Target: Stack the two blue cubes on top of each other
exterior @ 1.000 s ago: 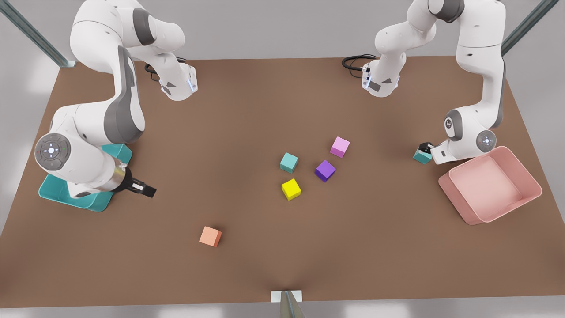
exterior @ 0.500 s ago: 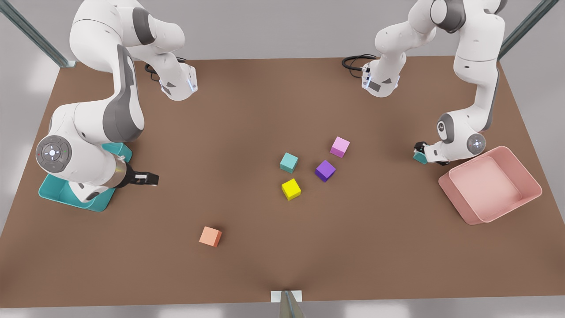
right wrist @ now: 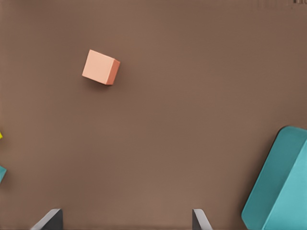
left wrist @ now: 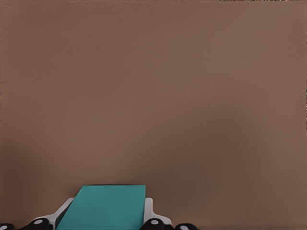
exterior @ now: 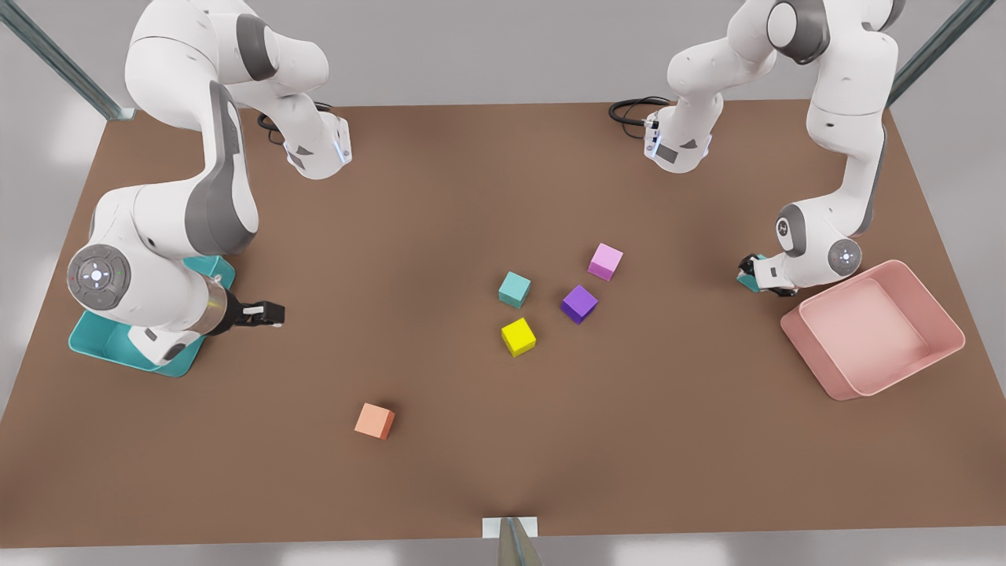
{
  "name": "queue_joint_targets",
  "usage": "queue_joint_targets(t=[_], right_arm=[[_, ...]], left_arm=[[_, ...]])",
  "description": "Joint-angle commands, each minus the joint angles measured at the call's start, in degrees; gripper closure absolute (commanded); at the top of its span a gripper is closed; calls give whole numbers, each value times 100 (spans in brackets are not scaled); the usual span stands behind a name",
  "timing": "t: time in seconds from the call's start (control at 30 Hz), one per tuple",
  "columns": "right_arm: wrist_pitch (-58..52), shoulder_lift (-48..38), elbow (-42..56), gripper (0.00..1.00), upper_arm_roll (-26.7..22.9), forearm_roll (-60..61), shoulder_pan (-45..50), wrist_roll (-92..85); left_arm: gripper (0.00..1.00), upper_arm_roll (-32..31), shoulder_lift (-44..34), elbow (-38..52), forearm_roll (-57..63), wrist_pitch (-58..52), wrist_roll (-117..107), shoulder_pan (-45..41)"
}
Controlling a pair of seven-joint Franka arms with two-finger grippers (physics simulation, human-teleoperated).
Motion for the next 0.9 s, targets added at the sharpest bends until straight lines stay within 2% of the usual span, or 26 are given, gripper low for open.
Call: queue_joint_targets(t=[0.0, 0.07, 0.17, 0.2, 0.27, 0.3, 0.33, 0.37, 0.4, 0.47, 0.5, 0.63, 0.87], right_arm=[[2, -7, 1, 0, -1, 10, -3, -553], [2, -7, 10, 0, -1, 10, 6, -544], [2, -7, 10, 0, -1, 10, 6, -544], [-6, -7, 10, 0, -1, 1, 6, -544], [2, -7, 10, 0, -1, 1, 6, -535], [2, 2, 10, 0, -1, 1, 6, -544], [2, 2, 10, 0, -1, 1, 6, -544], [2, 2, 10, 0, -1, 10, 6, -544], [2, 2, 10, 0, -1, 10, 6, -535], [2, 10, 10, 0, -1, 10, 6, -535], [2, 10, 10, 0, -1, 10, 6, -535], [2, 10, 10, 0, -1, 10, -3, -535], [11, 10, 10, 0, -1, 10, 6, -535]], left_arm=[[29, 0, -162, 14, -44, -42, 273, -34], [29, 9, -567, 41, -44, -683, -482, -306], [29, 0, -698, 49, -44, -937, -1113, -429], [29, 0, -1015, 260, -44, -1561, -2396, -886], [29, -26, -954, 1296, -44, -2713, -4208, -1765], [29, -149, -463, 2323, -44, -3459, -4235, -1792], [29, -307, 232, 3791, -53, -4479, -4402, -1871], [29, -501, 593, 4461, -158, -4665, -5025, -2090], [29, -527, 838, 4767, -202, -4656, -5630, -2335], [29, -580, 1841, 6113, -501, -4647, -6985, -3154], [29, -580, 2122, 6430, -501, -4376, -7671, -3461], [29, -607, 2571, 6738, -536, -3601, -9148, -4147], [29, -607, 2764, 6729, -1054, -3663, -10133, -5237]])
